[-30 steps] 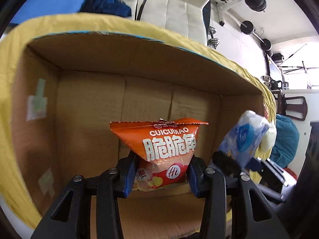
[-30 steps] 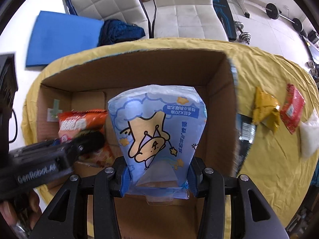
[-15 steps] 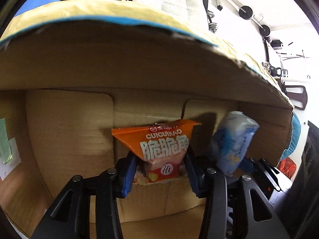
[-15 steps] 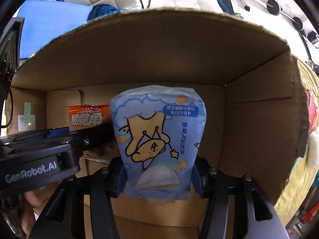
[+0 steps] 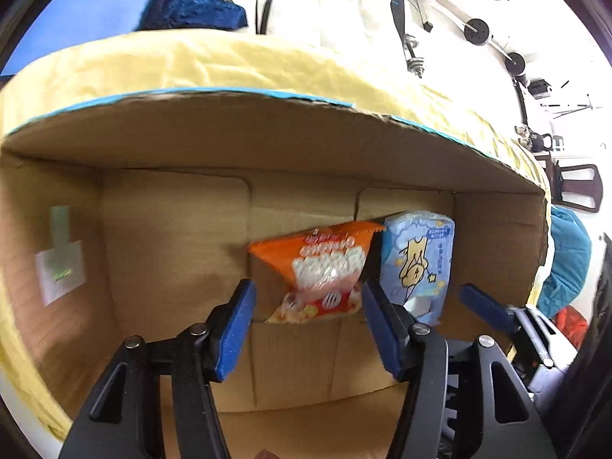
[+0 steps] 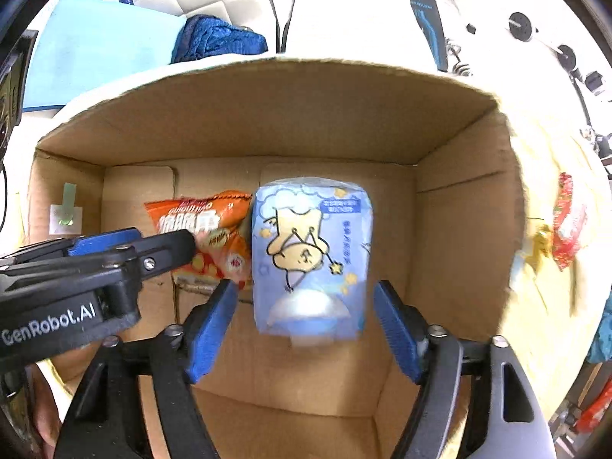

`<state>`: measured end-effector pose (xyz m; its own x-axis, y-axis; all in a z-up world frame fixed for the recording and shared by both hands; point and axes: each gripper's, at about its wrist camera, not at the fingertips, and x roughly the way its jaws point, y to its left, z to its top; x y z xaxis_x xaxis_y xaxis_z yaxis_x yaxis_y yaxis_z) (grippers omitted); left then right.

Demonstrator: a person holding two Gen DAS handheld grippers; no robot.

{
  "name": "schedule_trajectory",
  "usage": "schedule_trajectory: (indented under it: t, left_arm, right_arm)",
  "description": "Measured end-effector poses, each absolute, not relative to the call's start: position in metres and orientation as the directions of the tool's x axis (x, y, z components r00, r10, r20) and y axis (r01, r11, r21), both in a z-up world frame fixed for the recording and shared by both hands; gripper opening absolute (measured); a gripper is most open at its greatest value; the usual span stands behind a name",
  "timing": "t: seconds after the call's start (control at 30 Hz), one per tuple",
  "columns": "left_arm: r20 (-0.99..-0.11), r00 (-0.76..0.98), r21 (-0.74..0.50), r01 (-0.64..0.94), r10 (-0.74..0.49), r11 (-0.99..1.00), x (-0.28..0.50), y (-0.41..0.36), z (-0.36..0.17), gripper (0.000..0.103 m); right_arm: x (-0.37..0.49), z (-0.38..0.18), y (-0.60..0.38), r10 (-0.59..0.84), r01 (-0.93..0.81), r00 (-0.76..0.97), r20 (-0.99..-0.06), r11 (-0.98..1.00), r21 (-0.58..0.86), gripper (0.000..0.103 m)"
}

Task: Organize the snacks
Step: 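Open both grippers to release the packets and lift away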

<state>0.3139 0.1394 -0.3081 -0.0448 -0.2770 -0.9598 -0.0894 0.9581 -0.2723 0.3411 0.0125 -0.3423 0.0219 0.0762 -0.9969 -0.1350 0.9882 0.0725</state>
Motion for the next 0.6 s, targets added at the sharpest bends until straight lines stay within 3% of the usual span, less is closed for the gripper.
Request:
schedule_trajectory:
  t: [0.07, 0.17, 0.23, 0.3, 0.4, 0.6]
  left_arm:
    - [-0.965, -0.029, -0.259, -0.086, -0.263, 0.962, 0.304, 0.146, -0.305, 0.057]
    - [-0.973, 0.016, -0.23, -0.08, -0.229, 0.97, 0.29, 0.146, -0.29, 0.071]
    - [-0.977, 0.052, -0.208, -0.075, -0.205, 0.975, 0.277, 0.157, -0.279, 0.076]
    - [-0.979, 0.079, -0.195, -0.068, -0.189, 0.978, 0.263, 0.156, -0.271, 0.089]
    - [-0.978, 0.126, -0.176, -0.067, -0.166, 0.982, 0.245, 0.162, -0.255, 0.096]
    - [-0.972, 0.17, -0.179, -0.079, -0.164, 0.981, 0.244, 0.179, -0.24, 0.101]
  right_arm:
    - [0.336, -0.334, 0.011, 0.067, -0.134, 0.039, -0.997, 0.989, 0.061, 0.087]
    - [0.326, -0.323, 0.009, 0.056, -0.13, 0.054, -0.997, 0.99, 0.048, 0.089]
    - [0.321, -0.316, 0.005, 0.051, -0.129, 0.063, -0.997, 0.991, 0.042, 0.098]
    - [0.313, -0.31, 0.003, 0.051, -0.124, 0.069, -0.996, 0.991, 0.042, 0.101]
    - [0.296, -0.299, -0.003, 0.044, -0.119, 0.08, -0.996, 0.992, 0.035, 0.103]
    - [0.269, -0.284, -0.006, 0.066, -0.118, 0.087, -0.994, 0.991, 0.055, 0.103]
